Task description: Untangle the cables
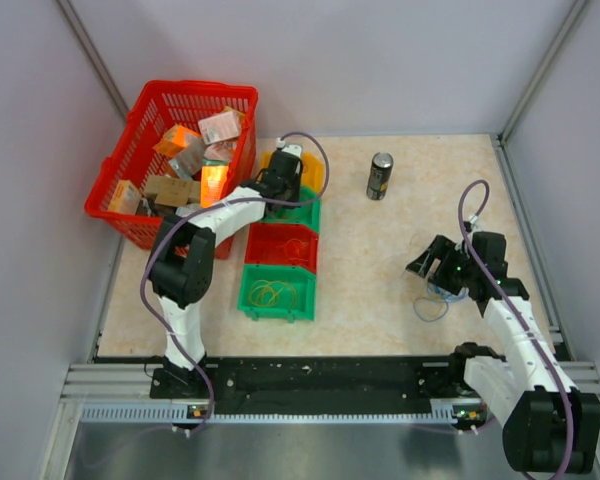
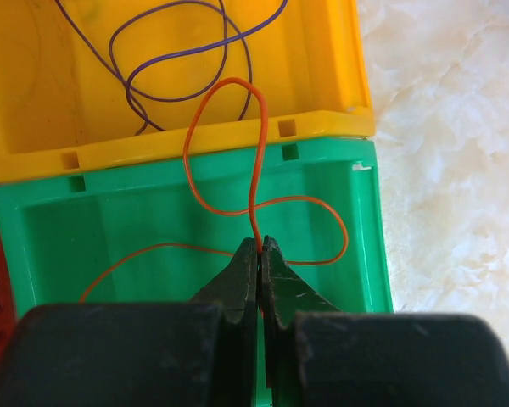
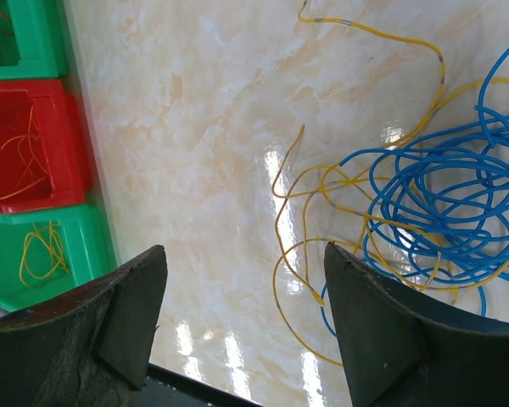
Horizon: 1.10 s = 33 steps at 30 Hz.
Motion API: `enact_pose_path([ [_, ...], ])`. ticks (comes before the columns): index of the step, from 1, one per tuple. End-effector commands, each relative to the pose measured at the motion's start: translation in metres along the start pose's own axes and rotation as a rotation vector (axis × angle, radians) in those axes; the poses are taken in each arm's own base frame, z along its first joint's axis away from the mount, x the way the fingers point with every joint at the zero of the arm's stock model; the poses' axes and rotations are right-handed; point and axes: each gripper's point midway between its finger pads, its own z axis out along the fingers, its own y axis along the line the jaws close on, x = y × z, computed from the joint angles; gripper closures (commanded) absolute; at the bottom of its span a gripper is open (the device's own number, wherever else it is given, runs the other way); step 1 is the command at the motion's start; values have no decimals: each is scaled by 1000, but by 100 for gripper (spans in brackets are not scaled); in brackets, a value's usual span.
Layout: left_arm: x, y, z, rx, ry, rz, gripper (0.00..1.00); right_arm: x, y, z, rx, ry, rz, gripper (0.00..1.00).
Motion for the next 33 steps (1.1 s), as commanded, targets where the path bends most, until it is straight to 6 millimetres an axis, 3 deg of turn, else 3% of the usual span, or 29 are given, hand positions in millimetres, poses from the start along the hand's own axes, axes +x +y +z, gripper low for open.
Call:
enact_pose_path([
  [1,-11,6,1,-35,24,-18,99,-7,7,0,-29,-22,-31,26],
  [4,-12,8,0,-38,33,-20,93,-6,7,0,-29,-22,-31,26],
  [13,-7,19,5,-37,145,-60,91,-5,8,0,-35,-18,-32,26],
  [16,-19,13,-6,-10,139,-57,78,-6,9,-1,-39,-19,-31,26],
  [20,-37,7,-31,27,102,-65,54,-5,9,-1,-37,-17,-28,26],
  [24,-59,-5,-70,105,39,-82,42,-7,3,0,-2,-32,-5,26],
  [29,-89,-38,-139,334,-100,-115,29,-16,-40,-3,254,-113,103,25],
  [33,-80,-65,-178,511,-164,-135,23,-27,-76,-12,456,-187,149,21],
])
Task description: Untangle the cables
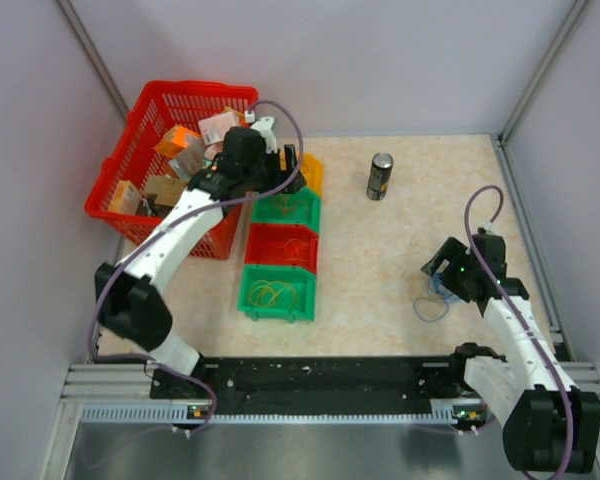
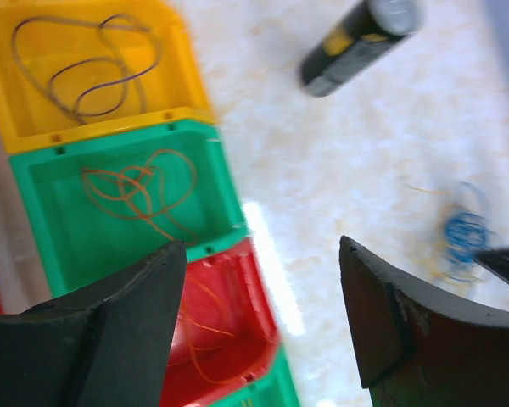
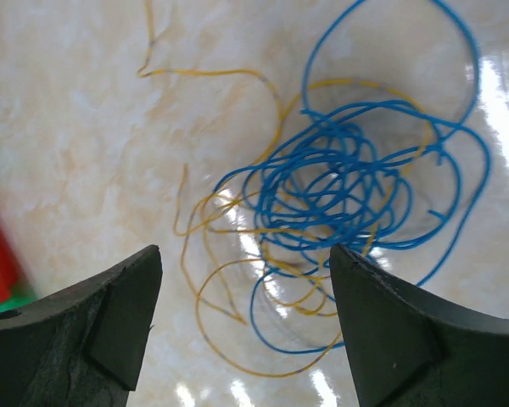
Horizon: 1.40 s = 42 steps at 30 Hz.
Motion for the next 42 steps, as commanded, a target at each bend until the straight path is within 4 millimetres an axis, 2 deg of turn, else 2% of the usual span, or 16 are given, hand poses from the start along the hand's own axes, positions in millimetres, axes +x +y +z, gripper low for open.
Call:
enact_pose_path([
  [1,-4,-61,-42,274,-99,-9,23,-22,-41,2,243,-106,75,20],
  [4,34,-84,-45,321,-36,27,22,-21,-47,12,252,-72,100,21],
  [5,49,-91,-45,327,-13,44,22,-20,-42,16,225,-51,85,23],
  [6,62,-102,-45,338,0,67,22,-16,-39,20,205,-22,72,28],
  [9,105,-133,-42,388,50,120,26,0,-19,32,99,85,60,53],
  [11,130,-155,-35,438,95,129,27,14,0,35,18,144,51,61],
  [14,161,-174,-18,470,174,117,28,44,33,32,-131,233,54,66],
  [17,185,-190,-6,486,234,134,25,54,51,23,-249,264,113,77],
  [20,203,-203,3,501,274,167,24,54,63,14,-316,276,135,80],
  [28,237,-216,24,520,362,174,32,55,73,7,-370,293,159,80],
  [35,228,-230,30,490,296,269,32,56,74,6,-378,296,155,80],
  [42,234,-233,43,439,295,361,44,56,76,5,-386,303,151,80],
])
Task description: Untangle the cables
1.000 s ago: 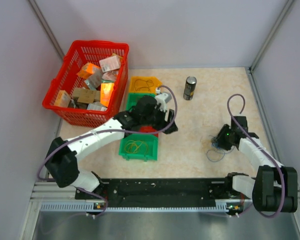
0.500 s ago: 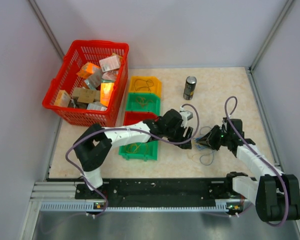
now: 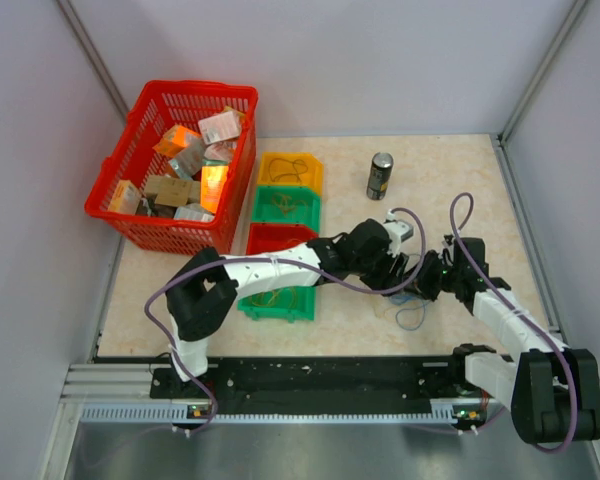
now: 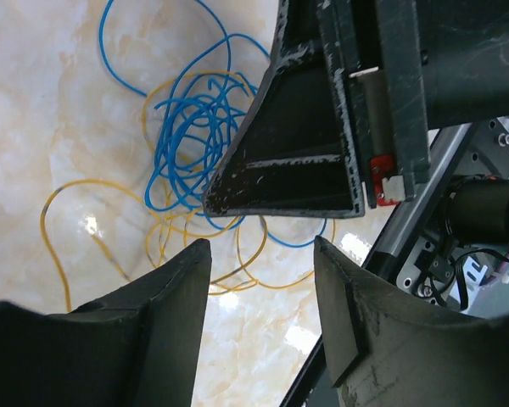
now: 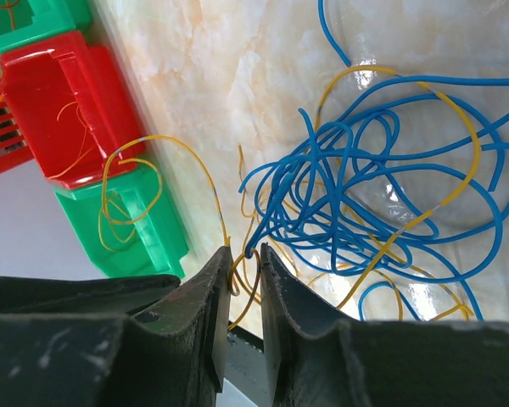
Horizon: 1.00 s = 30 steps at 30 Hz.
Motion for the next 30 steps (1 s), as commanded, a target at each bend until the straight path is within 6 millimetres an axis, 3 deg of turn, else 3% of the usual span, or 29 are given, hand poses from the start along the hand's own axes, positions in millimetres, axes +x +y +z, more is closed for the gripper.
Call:
enact_pose_path([
  [1,-10,5,8,-48,-17,68,47,-5,15,-2,-58,-19,-39,80],
  [4,-11,2,8,-44,-11,73,51,-6,16,-3,-59,-23,-38,80],
  [11,0,3,10,-57,12,100,44,-7,17,-3,-59,-25,-41,79],
  [15,3,6,13,-75,18,105,58,-8,18,-3,-60,-24,-42,80],
  [17,1,8,11,-91,19,114,73,-8,18,-4,-60,-27,-47,78],
  [19,-6,9,5,-111,11,130,95,-11,17,-4,-49,-39,-74,70],
  [20,-11,8,0,-117,3,142,100,-14,14,-5,-27,-53,-91,66],
  [23,-28,-1,-23,-111,-36,174,100,-23,0,-7,68,-88,-156,51],
  [25,-37,-7,-41,-104,-72,198,100,-30,-10,-8,136,-104,-186,36],
  [30,-70,-13,-84,-149,-201,236,100,-34,-7,-13,139,-113,-220,23],
])
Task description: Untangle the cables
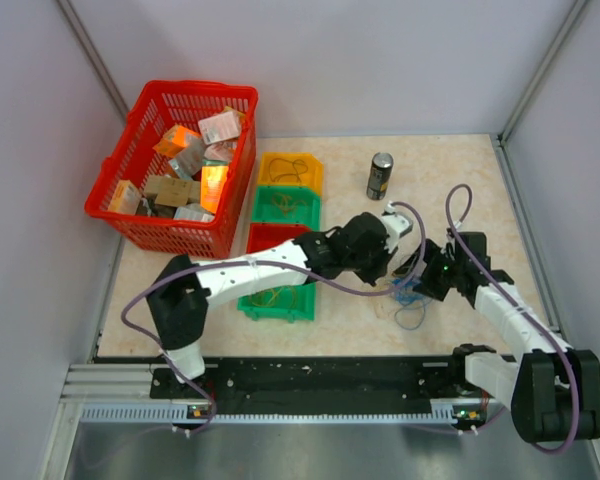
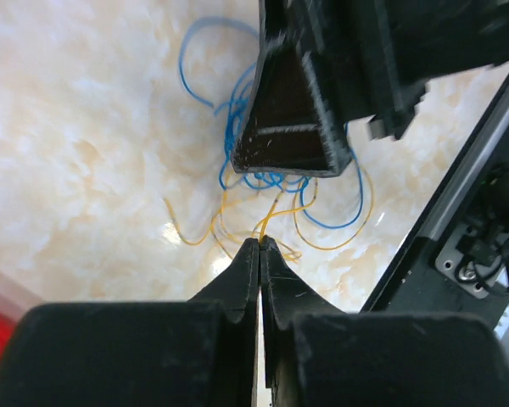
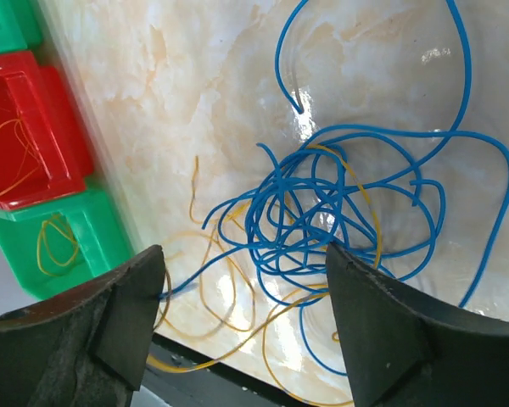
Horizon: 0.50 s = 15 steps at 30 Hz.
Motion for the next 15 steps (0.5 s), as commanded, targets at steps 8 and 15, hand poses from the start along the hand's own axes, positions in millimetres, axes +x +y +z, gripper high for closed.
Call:
enact_pose_path([
  [8,-84,25,-87,-194,-265,44,100,-34,24,-37,-35,-207,-174,6],
  [15,-137,-6,-165,-74,-487,70,100,-21,-1,-17,60,-106,-120,6],
])
